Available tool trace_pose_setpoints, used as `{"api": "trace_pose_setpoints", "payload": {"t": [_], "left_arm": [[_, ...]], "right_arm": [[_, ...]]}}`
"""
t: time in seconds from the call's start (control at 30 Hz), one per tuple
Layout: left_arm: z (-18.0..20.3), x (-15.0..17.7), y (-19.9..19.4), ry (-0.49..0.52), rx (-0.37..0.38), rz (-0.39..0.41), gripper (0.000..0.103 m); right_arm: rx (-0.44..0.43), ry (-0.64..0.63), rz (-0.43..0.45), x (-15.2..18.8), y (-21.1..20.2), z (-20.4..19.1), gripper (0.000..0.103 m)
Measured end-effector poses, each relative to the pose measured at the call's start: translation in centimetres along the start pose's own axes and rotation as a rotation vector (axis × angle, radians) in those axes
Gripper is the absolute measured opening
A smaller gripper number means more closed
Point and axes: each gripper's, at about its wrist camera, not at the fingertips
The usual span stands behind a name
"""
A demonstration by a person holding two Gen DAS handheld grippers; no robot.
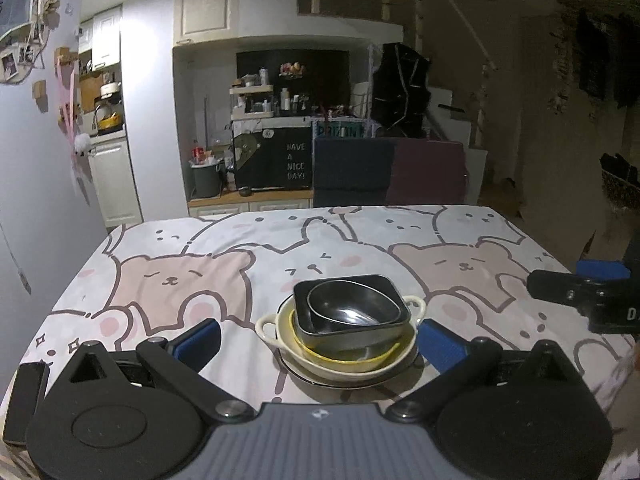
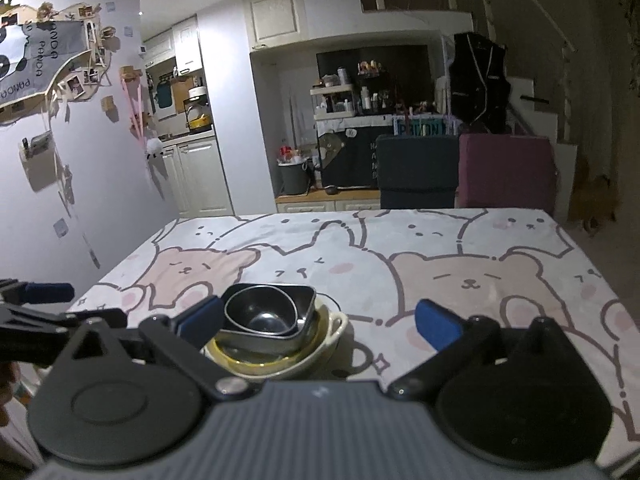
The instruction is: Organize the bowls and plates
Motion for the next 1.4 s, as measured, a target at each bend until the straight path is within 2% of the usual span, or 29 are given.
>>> {"api": "trace_pose_setpoints", "payload": {"t": [0.63, 1.4], "left_arm": [[-0.3, 2.4, -1.8, -0.027, 0.025, -0.013, 0.103], [-0.3, 2.4, -1.9, -0.027, 0.033, -0.009, 0.103]], "right_arm": [[0.02, -0.011, -0.013, 3.2, -2.6, 0.1, 0.103], [0.027, -0.019, -0.01, 3.5, -2.6, 0.1, 0.103]]}}
Point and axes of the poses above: each gripper's, at about its wrist camera, not at the fingertips, and y roughly the way its jaws point, z to its right, x to its underside, and after that the axes turned 12 degrees about z, right-handed
